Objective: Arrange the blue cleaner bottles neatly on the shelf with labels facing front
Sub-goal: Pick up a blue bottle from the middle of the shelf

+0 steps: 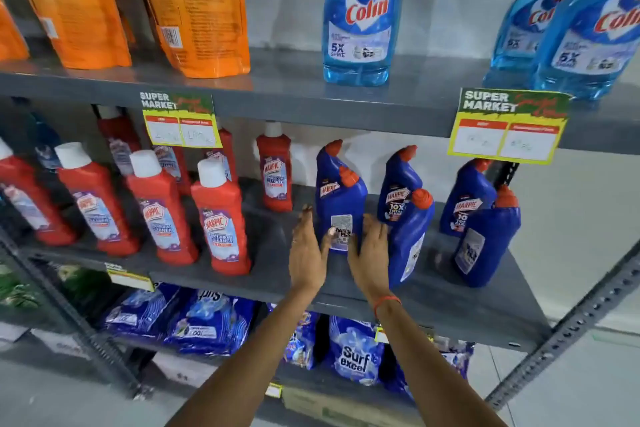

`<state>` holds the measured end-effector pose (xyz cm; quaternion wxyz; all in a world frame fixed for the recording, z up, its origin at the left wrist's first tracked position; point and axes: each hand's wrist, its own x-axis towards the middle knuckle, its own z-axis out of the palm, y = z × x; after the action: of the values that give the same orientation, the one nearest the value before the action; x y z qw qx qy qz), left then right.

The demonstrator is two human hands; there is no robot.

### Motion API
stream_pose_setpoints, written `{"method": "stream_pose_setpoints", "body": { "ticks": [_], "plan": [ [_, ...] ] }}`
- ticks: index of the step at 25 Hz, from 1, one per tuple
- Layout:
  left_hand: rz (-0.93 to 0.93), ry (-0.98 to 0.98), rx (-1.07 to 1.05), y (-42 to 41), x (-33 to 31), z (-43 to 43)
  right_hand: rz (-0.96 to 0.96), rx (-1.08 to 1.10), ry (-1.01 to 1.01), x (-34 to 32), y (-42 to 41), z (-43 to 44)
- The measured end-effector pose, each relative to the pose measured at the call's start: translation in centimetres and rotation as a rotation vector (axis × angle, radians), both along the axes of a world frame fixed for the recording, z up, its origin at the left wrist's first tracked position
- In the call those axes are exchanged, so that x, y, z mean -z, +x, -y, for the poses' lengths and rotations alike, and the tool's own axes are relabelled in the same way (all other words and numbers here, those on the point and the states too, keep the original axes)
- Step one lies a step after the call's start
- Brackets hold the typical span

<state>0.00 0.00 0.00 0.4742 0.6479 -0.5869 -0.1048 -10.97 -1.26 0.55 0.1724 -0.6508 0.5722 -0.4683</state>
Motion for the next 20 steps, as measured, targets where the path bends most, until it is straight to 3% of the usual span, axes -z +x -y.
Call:
{"method": "stream_pose_setpoints", "body": {
  "ticks": [5, 10, 20],
  "plan": [
    [-0.19, 0.138, 0.16, 1.2, 1.3, 4.0, 0.021, -0.017, 0.363, 2.5, 0.5, 2.9],
    [-0.48, 0.255, 0.284, 2.3, 1.4, 7.0, 0.023, -0.055, 0.513, 2.4, 0.2, 3.5],
    [-0.724, 0.338, 0.452, 3.4, -3.9, 6.3, 0.197, -0.1, 0.284, 3.0, 1.7, 3.6]
  ]
}}
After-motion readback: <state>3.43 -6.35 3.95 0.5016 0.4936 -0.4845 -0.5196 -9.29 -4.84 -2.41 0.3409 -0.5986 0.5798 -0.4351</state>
